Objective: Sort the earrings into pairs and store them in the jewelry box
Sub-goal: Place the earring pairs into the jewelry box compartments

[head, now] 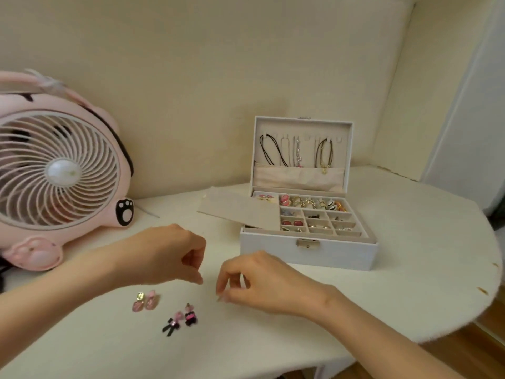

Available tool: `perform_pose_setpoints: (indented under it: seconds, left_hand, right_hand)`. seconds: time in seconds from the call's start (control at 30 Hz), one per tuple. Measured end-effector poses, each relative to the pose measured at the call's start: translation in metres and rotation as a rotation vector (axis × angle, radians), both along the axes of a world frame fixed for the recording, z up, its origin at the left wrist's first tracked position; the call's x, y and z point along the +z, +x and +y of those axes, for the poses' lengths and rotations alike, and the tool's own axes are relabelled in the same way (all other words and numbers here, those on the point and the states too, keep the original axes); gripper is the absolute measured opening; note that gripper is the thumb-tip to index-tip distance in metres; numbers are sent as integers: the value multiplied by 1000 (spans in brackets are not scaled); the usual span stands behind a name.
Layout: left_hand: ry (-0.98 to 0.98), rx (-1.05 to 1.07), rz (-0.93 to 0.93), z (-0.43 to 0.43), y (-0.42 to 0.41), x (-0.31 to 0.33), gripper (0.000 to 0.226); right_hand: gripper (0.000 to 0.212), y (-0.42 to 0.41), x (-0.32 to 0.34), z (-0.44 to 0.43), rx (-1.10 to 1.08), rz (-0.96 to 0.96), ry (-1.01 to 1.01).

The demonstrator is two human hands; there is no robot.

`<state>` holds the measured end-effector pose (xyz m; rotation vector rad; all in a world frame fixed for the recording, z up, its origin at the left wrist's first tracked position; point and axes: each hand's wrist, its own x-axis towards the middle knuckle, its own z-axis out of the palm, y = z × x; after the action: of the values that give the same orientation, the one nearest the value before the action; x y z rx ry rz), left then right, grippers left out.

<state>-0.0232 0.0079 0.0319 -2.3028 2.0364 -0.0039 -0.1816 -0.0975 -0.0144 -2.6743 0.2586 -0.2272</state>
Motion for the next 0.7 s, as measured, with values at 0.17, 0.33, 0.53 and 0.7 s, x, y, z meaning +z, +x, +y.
perform_pose_setpoints:
  seconds: [0.17,0.33,0.53,0.7]
  left_hand:
    - [53,51,-2,25,18,-11,19]
    - [97,62,143,34,18,-30,24]
    - [63,31,117,33,10,-49,18]
    - [-4,2,93,29,6,-38,20]
  right_hand:
    - [18,23,-12,18,33,-17,17]
    - [19,39,-23,27,-38,-52,114]
    - [8,39,-28,26,-73,-74,192]
    - [6,27,-22,17,-135,-166,329]
